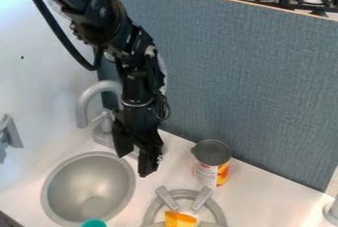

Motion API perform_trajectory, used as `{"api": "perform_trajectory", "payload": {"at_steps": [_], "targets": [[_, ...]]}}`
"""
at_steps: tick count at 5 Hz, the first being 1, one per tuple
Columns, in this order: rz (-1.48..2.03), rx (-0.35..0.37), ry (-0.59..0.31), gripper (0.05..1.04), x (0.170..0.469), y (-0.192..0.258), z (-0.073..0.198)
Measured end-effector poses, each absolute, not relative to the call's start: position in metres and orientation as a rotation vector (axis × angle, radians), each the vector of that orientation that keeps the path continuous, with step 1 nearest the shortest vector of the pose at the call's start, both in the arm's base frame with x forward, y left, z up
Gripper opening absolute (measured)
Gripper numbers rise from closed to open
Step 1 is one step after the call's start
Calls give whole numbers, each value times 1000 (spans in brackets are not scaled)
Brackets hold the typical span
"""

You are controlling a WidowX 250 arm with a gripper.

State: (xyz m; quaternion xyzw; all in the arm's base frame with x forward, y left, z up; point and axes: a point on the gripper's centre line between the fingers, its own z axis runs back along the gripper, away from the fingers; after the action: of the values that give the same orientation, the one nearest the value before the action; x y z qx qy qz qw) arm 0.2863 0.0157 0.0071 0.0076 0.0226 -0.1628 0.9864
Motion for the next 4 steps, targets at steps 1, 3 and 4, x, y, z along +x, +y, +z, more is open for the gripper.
{"api": "perform_trajectory", "payload": {"at_steps": [1, 3, 4], "targets": [[-321, 9, 77, 1001, 282, 16, -3], [-206, 48, 1, 1001, 334, 20, -30], [-194, 64, -18, 1001, 364, 24, -42]]}}
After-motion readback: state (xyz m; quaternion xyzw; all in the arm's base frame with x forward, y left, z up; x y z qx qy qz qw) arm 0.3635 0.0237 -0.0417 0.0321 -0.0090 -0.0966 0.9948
